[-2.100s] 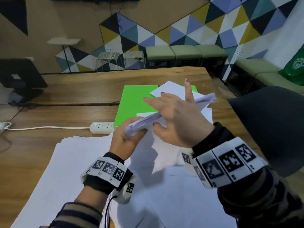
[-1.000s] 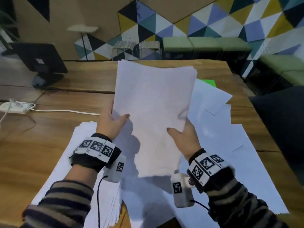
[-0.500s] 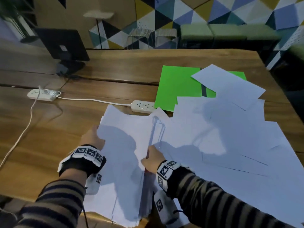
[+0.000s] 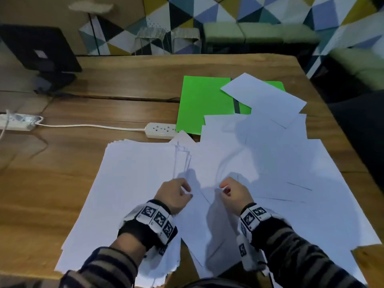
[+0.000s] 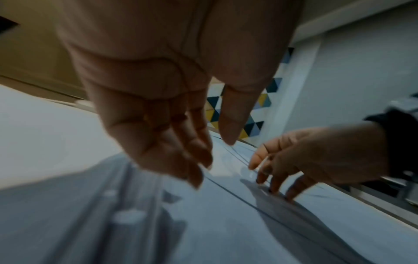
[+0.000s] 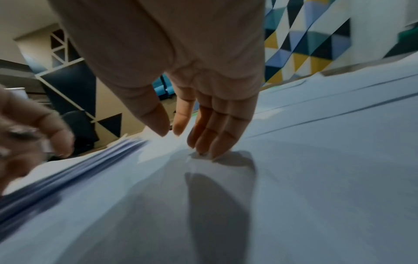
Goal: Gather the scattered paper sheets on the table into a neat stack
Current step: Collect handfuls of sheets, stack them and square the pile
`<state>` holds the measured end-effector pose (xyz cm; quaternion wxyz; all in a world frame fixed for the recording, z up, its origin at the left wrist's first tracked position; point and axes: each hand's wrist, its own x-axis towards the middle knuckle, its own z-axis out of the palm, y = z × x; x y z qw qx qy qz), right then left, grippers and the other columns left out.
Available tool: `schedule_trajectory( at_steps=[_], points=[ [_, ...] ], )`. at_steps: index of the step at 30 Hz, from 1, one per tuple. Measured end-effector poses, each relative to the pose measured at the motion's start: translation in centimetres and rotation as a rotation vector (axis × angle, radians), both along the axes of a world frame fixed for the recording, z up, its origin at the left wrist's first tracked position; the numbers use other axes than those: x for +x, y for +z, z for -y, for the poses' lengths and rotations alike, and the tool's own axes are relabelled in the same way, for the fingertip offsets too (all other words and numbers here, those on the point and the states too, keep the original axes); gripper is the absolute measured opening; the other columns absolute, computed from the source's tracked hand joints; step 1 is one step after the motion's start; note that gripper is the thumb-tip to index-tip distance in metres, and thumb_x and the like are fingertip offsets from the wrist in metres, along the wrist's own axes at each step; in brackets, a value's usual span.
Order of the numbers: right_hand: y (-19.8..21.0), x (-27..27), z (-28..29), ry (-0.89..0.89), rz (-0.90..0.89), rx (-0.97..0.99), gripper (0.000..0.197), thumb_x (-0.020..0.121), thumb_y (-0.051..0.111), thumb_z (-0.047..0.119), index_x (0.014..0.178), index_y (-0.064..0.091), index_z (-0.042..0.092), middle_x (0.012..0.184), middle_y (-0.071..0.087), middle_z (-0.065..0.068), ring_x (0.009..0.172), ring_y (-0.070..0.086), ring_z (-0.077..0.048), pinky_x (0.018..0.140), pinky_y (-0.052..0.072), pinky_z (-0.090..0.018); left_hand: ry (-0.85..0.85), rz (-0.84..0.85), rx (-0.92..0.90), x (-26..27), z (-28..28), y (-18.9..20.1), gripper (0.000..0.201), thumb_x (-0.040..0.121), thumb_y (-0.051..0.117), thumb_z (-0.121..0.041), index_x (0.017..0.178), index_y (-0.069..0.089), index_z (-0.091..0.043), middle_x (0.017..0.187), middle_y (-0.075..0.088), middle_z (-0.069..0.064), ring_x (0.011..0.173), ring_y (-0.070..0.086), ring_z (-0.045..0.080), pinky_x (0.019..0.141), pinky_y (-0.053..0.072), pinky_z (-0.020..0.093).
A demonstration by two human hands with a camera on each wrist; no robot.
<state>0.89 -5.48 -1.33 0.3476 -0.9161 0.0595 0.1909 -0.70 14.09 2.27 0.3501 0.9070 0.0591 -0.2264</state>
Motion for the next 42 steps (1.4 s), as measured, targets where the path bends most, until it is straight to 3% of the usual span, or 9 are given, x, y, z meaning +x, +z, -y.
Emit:
schedule_trajectory(
  at_steps=[4, 7, 9, 12, 17, 25, 32, 38, 42],
  points=[
    [-0.5, 0.4, 4.8, -0.129, 0.051, -0.028, 0.012, 0.086, 0.057, 0.02, 0.098, 0.058, 0.017, 0.1, 0.058, -0.011, 0.084, 0.052, -0.021, 0.077, 0.036, -0.02, 0.029, -0.109, -0.006, -0.8, 2.8, -1.4, 0.021, 0.086, 0.06, -0.03, 0.103, 0.053, -0.021, 0.091, 0.06, 0.0, 0.086, 0.06, 0.019, 0.073, 0.047, 0.025],
    [-1.0, 0.5, 8.0, -0.186, 0.094, -0.002, 0.022, 0.084, 0.063, 0.022, 0.105, 0.06, 0.015, 0.107, 0.051, -0.01, 0.097, 0.056, -0.025, 0.09, 0.042, -0.026, 0.166, -0.153, -0.093, -1.5, 4.5, -1.9, 0.056, 0.076, 0.066, -0.039, 0.125, 0.048, -0.018, 0.124, 0.052, 0.007, 0.105, 0.053, 0.019, 0.083, 0.041, 0.026],
    [-1.2, 0.5, 9.7, -0.202, 0.139, 0.02, 0.021, 0.084, 0.063, 0.022, 0.105, 0.06, 0.017, 0.106, 0.044, -0.005, 0.109, 0.055, -0.027, 0.097, 0.044, -0.034, 0.347, -0.147, -0.156, -2.3, 5.9, -1.9, 0.081, 0.058, 0.063, -0.048, 0.132, 0.043, -0.021, 0.136, 0.045, 0.008, 0.122, 0.046, 0.025, 0.097, 0.042, 0.034],
    [-1.5, 0.2, 11.8, -0.122, 0.134, -0.039, 0.022, 0.088, 0.058, 0.021, 0.109, 0.058, 0.017, 0.117, 0.045, -0.009, 0.114, 0.048, -0.025, 0.095, 0.038, -0.029, 0.549, -0.137, -0.098, -3.2, 8.4, -2.0, 0.091, 0.051, 0.058, -0.052, 0.136, 0.038, -0.028, 0.146, 0.036, 0.01, 0.132, 0.037, 0.032, 0.109, 0.033, 0.045],
    [-1.8, 0.2, 14.4, -0.017, 0.104, -0.006, 0.023, 0.087, 0.054, 0.012, 0.109, 0.057, 0.016, 0.106, 0.038, -0.002, 0.109, 0.049, -0.027, 0.096, 0.039, -0.03, 0.904, -0.068, 0.004, -3.9, 11.1, -2.6, 0.066, 0.079, 0.069, -0.031, 0.136, 0.039, -0.02, 0.144, 0.031, 0.017, 0.131, 0.033, 0.036, 0.107, 0.03, 0.043],
    [-2.4, 0.1, 15.9, 0.153, 0.136, -0.007, 0.027, 0.082, 0.054, 0.007, 0.108, 0.06, 0.013, 0.113, 0.044, -0.01, 0.101, 0.055, -0.035, 0.093, 0.044, -0.033, 1.257, -0.036, -0.012, -4.4, 14.3, -2.9, 0.063, 0.082, 0.066, -0.022, 0.137, 0.035, -0.013, 0.146, 0.027, 0.018, 0.126, 0.04, 0.037, 0.108, 0.031, 0.045],
    [-2.7, 0.2, 16.0, 0.14, 0.125, -0.003, 0.027, 0.08, 0.054, 0.006, 0.105, 0.062, 0.015, 0.104, 0.033, 0.001, 0.1, 0.056, -0.033, 0.093, 0.044, -0.033, 1.397, 0.015, 0.004, -4.2, 13.7, -3.8, 0.069, 0.079, 0.069, -0.024, 0.136, 0.034, -0.011, 0.142, 0.032, 0.022, 0.128, 0.036, 0.037, 0.11, 0.026, 0.049],
    [-3.2, 0.0, 15.4, 0.07, 0.13, -0.033, 0.024, 0.081, 0.054, 0.008, 0.1, 0.063, 0.019, 0.114, 0.042, -0.004, 0.101, 0.056, -0.031, 0.086, 0.047, -0.033, 1.344, -0.105, -0.031, -3.6, 13.6, -3.8, 0.067, 0.073, 0.072, -0.027, 0.128, 0.036, -0.013, 0.137, 0.039, 0.02, 0.124, 0.04, 0.036, 0.107, 0.03, 0.053],
    [-3.2, -0.3, 15.1, 0.056, 0.12, -0.059, 0.025, 0.082, 0.053, 0.008, 0.101, 0.064, 0.019, 0.122, 0.041, -0.006, 0.105, 0.053, -0.03, 0.085, 0.045, -0.032, 1.284, -0.136, -0.148, -2.9, 13.5, -3.2, 0.067, 0.077, 0.069, -0.027, 0.132, 0.033, -0.012, 0.132, 0.045, 0.02, 0.117, 0.049, 0.035, 0.101, 0.04, 0.041]
  ],
)
